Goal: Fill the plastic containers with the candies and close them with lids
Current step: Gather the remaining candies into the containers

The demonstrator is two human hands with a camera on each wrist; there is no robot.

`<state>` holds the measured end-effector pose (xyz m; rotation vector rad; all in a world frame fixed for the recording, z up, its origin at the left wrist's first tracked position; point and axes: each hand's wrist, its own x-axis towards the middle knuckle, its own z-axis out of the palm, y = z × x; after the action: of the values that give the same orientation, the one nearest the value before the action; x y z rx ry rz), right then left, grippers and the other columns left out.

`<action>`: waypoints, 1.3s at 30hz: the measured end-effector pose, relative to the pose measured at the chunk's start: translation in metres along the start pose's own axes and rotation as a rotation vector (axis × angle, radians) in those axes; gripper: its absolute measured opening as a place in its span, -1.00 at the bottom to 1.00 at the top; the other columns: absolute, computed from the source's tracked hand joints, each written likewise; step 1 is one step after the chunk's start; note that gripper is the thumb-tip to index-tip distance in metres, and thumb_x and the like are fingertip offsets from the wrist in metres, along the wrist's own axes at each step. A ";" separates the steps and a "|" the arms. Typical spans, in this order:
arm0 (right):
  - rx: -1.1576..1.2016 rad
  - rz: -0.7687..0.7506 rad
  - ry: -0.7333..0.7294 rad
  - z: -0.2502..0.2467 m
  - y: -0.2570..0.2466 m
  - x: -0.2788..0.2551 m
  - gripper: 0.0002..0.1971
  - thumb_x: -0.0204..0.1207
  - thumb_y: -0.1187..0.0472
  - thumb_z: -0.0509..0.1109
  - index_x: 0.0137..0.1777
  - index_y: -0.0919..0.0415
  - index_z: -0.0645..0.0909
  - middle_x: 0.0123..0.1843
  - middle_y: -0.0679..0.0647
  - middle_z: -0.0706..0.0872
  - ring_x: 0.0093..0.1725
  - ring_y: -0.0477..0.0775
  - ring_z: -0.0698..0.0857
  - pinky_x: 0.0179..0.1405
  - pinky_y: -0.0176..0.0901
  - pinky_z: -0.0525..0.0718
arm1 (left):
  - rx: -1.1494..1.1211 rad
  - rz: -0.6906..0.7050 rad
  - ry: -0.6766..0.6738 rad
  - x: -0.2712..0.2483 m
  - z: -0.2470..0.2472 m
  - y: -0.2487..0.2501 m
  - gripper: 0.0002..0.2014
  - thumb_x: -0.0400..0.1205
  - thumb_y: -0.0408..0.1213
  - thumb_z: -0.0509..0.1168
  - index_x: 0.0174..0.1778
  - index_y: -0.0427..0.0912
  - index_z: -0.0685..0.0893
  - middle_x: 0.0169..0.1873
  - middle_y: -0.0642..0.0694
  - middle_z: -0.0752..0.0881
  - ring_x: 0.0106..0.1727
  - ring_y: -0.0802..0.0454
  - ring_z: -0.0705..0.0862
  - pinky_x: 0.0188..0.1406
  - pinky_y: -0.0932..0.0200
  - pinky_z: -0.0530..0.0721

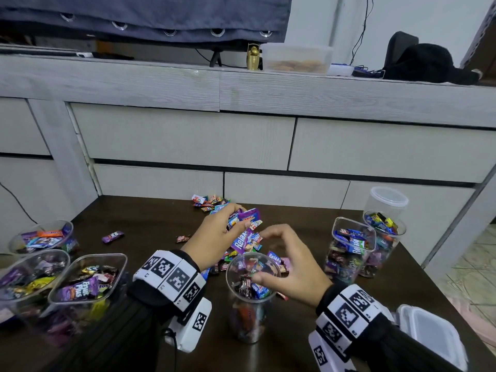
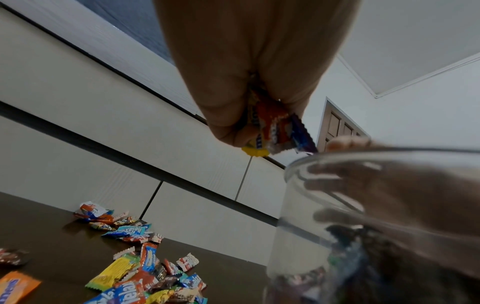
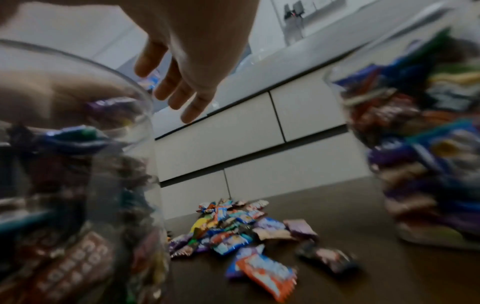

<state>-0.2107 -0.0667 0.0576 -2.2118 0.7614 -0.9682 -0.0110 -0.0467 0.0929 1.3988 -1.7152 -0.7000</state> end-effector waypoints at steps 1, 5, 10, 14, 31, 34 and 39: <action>0.074 0.092 -0.040 -0.001 0.005 -0.004 -0.19 0.08 -0.37 0.58 0.29 -0.09 0.40 0.29 -0.16 0.53 0.29 -0.20 0.58 0.28 -0.22 0.56 | 0.000 -0.003 0.007 -0.001 0.000 0.001 -0.88 0.72 -0.12 0.23 0.15 0.02 0.52 -0.09 -0.04 0.75 -0.24 -0.08 0.76 -0.29 0.00 0.69; 0.171 0.254 -0.287 0.008 0.018 -0.016 0.12 -0.13 -0.41 0.63 0.44 -0.02 0.29 0.35 -0.13 0.60 0.36 -0.17 0.59 0.44 -0.05 0.49 | -0.034 0.043 0.066 -0.010 0.009 0.003 -0.87 0.71 -0.11 0.25 0.12 -0.01 0.52 -0.09 0.01 0.75 -0.26 0.14 0.74 -0.26 0.18 0.69; 0.189 0.266 -0.228 0.020 0.021 -0.018 -0.06 0.02 -0.10 0.74 0.39 -0.10 0.33 0.24 -0.20 0.69 0.26 -0.20 0.67 0.33 -0.13 0.60 | -0.077 0.150 0.028 -0.031 0.033 -0.003 -0.94 0.71 -0.18 0.28 0.08 0.00 0.57 -0.08 0.03 0.74 -0.06 0.09 0.75 -0.10 0.08 0.72; 0.165 0.235 -0.210 0.022 0.020 -0.015 -0.09 0.06 -0.07 0.73 0.41 -0.07 0.35 0.21 -0.29 0.68 0.25 -0.24 0.66 0.28 -0.29 0.59 | 0.090 0.279 0.008 -0.033 0.036 -0.008 -0.93 0.71 -0.23 0.29 0.07 0.02 0.58 -0.02 0.20 0.59 0.06 0.24 0.62 0.04 0.27 0.60; 0.121 0.218 -0.181 0.019 0.023 -0.009 -0.20 0.07 0.06 0.76 0.28 0.06 0.41 0.14 -0.17 0.66 0.20 -0.23 0.66 0.16 -0.32 0.60 | 0.379 0.457 -0.239 -0.020 0.029 -0.007 -0.81 0.54 -0.15 0.31 -0.21 -0.20 0.70 -0.10 0.00 0.57 -0.01 0.14 0.50 0.08 0.23 0.44; 0.152 0.207 -0.182 0.021 0.025 -0.010 -0.12 0.07 0.05 0.75 0.38 0.09 0.40 0.21 -0.13 0.66 0.27 -0.20 0.63 0.27 -0.26 0.59 | 0.255 0.455 -0.190 -0.022 0.032 -0.006 -0.80 0.51 -0.32 0.34 0.03 -0.19 0.71 0.01 -0.01 0.62 0.10 0.15 0.57 0.16 0.24 0.52; 0.146 0.210 -0.200 0.022 0.026 -0.010 -0.09 0.09 0.00 0.74 0.45 0.00 0.38 0.30 -0.26 0.62 0.35 -0.28 0.57 0.30 -0.44 0.49 | 0.183 0.463 -0.142 -0.024 0.034 -0.008 -0.67 0.49 -0.37 0.38 0.18 -0.09 0.67 0.01 0.23 0.62 0.07 0.35 0.61 0.13 0.43 0.52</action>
<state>-0.2061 -0.0708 0.0226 -2.0192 0.7860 -0.6671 -0.0343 -0.0276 0.0628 1.0241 -2.1610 -0.3975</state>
